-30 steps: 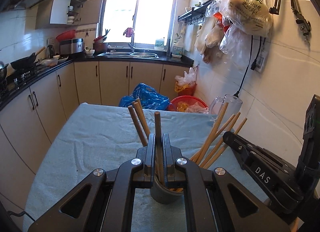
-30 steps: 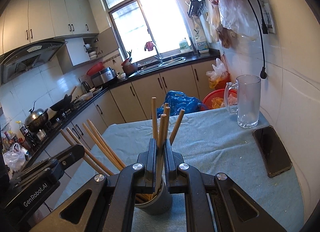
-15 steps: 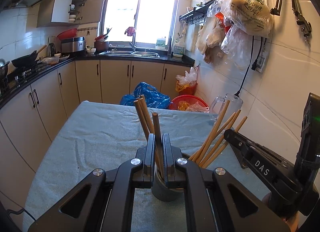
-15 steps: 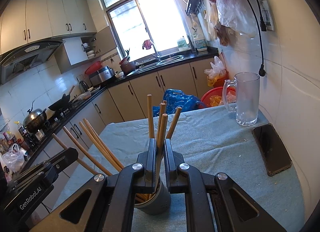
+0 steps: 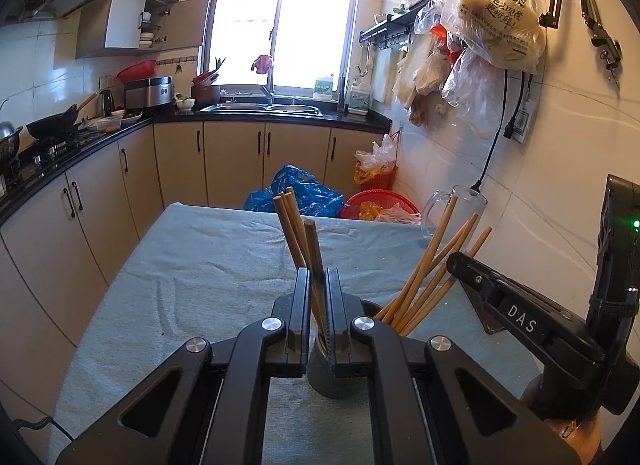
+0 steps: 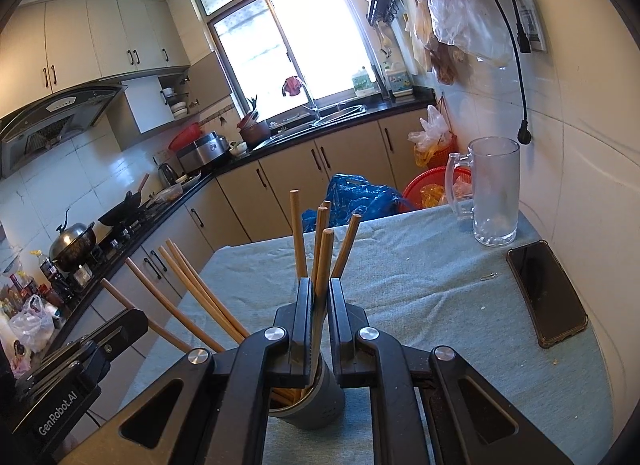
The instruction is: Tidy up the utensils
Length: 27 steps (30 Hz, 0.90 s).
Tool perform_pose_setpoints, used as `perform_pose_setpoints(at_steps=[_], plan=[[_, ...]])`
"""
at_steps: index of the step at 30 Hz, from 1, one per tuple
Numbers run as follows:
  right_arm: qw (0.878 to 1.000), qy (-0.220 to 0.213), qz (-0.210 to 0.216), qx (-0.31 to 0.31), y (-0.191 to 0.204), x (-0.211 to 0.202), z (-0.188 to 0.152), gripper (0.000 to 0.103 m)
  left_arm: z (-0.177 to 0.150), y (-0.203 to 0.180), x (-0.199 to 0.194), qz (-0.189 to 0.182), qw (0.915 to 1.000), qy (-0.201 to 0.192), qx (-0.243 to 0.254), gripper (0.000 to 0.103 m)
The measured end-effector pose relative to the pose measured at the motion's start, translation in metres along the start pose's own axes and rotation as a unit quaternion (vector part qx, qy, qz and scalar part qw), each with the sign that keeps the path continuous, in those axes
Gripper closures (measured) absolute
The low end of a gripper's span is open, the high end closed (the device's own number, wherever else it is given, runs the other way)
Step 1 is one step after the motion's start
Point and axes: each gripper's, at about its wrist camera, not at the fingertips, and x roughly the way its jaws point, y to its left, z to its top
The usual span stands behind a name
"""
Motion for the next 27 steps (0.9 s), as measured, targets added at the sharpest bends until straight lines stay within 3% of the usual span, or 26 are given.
perform_pose_setpoints(at_steps=[5, 19, 20, 21, 22, 23, 24, 27], plan=[[1.000, 0.005, 0.005, -0.004, 0.002, 0.001, -0.001, 0.095, 0.000, 0.002, 0.001, -0.005, 1.0000, 0.005, -0.002, 0.103], [1.000, 0.001, 0.013, -0.007, 0.008, -0.001, -0.002, 0.096, 0.014, 0.029, -0.014, -0.042, 0.9982, -0.019, -0.038, 0.102], [1.000, 0.002, 0.013, -0.008, 0.008, -0.001, -0.002, 0.096, 0.013, 0.029, -0.014, -0.043, 0.9983, -0.019, -0.035, 0.099], [1.000, 0.002, 0.012, -0.008, 0.008, -0.001, -0.003, 0.096, 0.011, 0.029, -0.012, -0.043, 0.9985, -0.017, -0.031, 0.084], [1.000, 0.002, 0.012, -0.007, 0.007, -0.001, -0.003, 0.096, 0.009, 0.028, -0.010, -0.044, 0.9985, -0.015, -0.028, 0.059], [1.000, 0.003, 0.013, -0.005, 0.006, -0.001, -0.004, 0.096, 0.007, 0.029, -0.010, -0.045, 0.9983, -0.020, -0.030, 0.049], [1.000, 0.003, 0.014, -0.002, 0.005, -0.001, -0.004, 0.096, 0.005, 0.029, -0.011, -0.045, 0.9981, -0.029, -0.032, 0.045], [1.000, 0.004, 0.015, 0.001, 0.004, -0.001, -0.005, 0.096, 0.007, 0.025, -0.008, -0.047, 0.9982, -0.031, -0.019, 0.045]])
